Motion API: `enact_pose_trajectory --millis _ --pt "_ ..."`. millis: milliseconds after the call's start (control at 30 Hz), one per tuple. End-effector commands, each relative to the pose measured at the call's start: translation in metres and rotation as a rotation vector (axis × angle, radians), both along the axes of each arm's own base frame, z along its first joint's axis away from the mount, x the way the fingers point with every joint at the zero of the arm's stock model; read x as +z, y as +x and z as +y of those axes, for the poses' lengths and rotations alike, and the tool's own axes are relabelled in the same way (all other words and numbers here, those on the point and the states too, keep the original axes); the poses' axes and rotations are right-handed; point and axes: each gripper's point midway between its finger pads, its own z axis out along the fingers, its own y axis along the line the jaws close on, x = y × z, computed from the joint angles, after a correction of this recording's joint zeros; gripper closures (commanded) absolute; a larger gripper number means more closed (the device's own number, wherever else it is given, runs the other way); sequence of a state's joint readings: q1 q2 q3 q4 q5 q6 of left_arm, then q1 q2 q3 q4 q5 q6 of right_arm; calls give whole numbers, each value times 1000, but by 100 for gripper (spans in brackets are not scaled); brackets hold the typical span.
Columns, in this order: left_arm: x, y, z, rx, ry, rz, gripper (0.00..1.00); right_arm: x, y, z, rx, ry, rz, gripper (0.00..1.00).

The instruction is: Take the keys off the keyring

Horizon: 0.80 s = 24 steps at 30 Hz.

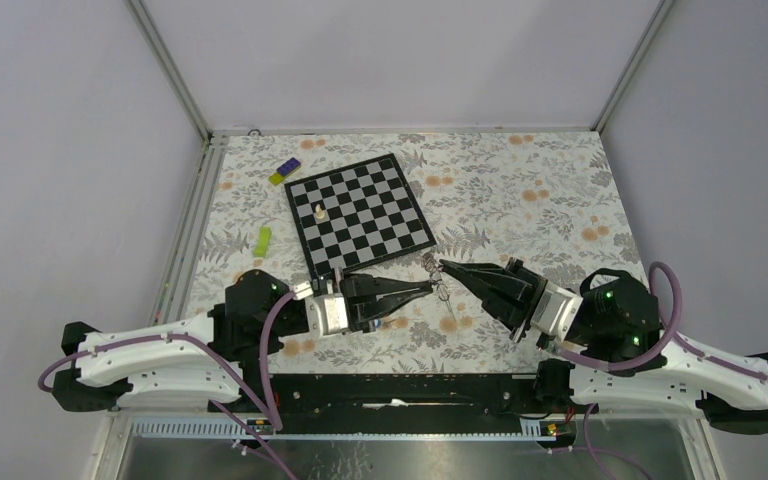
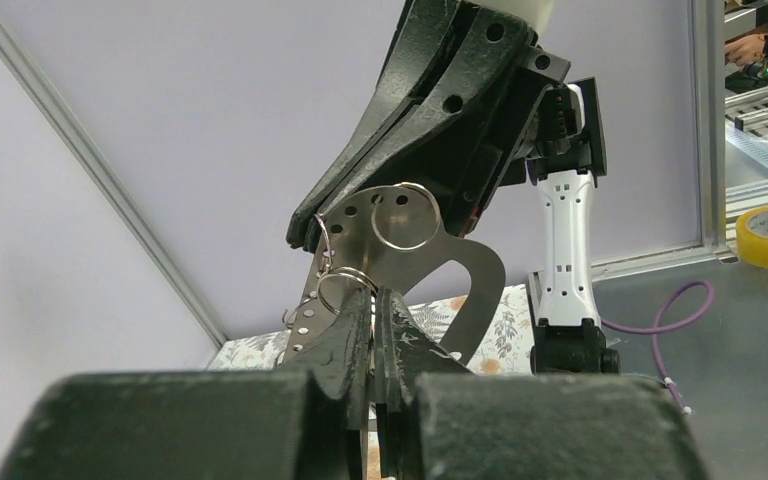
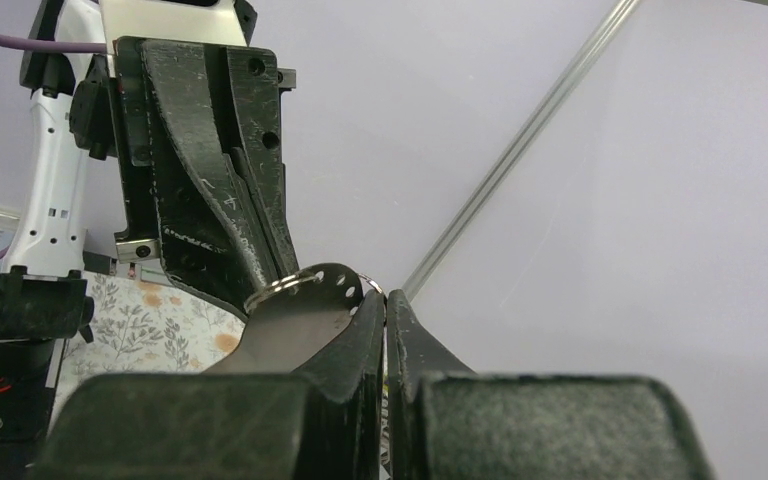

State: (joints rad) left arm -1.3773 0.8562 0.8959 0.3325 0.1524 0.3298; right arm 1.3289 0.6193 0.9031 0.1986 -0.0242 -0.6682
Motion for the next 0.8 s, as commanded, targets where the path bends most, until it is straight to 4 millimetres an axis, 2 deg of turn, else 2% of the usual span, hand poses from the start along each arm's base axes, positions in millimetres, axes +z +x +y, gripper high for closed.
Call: enact_pose_trajectory --millis 0,367,767 --pt "20 -17 8 -72 -42 -37 100 30 13 -19 -88 126 7 100" --pt "21 -21 12 -85 -45 -63 100 23 20 -19 -128 112 32 100" --pt "20 -25 11 -97 -36 -133 100 3 23 -11 -120 71 96 100"
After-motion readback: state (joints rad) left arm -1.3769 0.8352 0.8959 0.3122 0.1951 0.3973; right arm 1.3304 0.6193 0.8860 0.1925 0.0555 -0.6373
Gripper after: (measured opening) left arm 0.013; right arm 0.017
